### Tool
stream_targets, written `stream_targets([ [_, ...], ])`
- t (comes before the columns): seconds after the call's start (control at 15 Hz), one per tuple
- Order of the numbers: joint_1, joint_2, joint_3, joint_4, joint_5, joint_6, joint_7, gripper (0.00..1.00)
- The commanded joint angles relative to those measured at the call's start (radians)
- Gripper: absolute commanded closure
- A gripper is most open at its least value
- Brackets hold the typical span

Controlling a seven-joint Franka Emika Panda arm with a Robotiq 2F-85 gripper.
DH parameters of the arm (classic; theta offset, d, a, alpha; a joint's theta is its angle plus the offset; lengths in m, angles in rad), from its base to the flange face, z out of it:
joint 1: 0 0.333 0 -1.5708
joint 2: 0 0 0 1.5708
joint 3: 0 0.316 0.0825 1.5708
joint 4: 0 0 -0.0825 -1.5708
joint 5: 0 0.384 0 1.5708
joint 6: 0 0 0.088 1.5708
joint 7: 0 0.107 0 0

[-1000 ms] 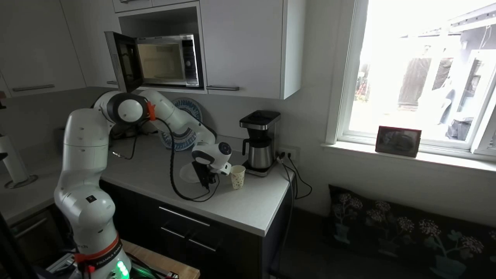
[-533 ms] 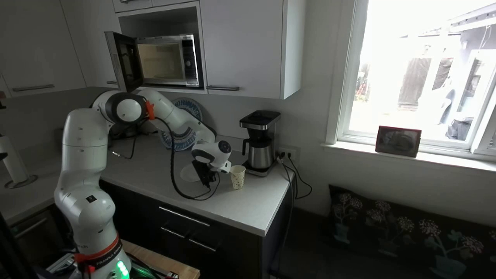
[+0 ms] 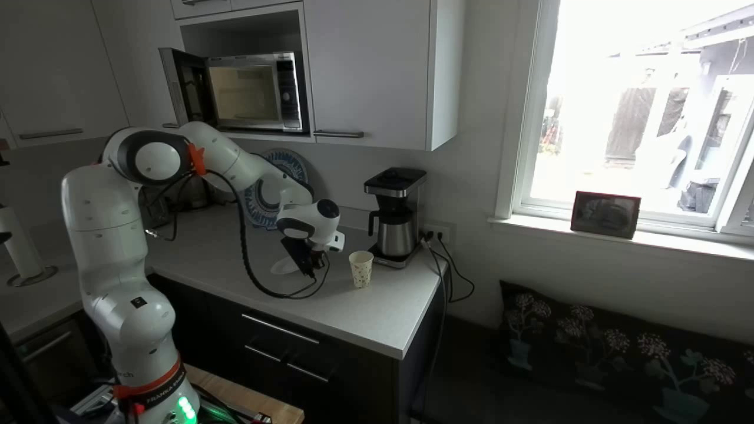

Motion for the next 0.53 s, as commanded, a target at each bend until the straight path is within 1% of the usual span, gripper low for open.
stream_targets([
  [0.0,0.004,-0.172,-0.015,-0.127,-0.056,0.053,-0.013,1.0],
  [0.2,0.004,-0.296,-0.038,-0.187,-0.054,0.011,-0.07,1.0],
  [0.27,0.006,-0.336,-0.047,-0.207,-0.045,0.013,-0.081,1.0],
  [0.47,0.01,-0.418,-0.074,-0.237,-0.051,-0.02,-0.081,1.0],
])
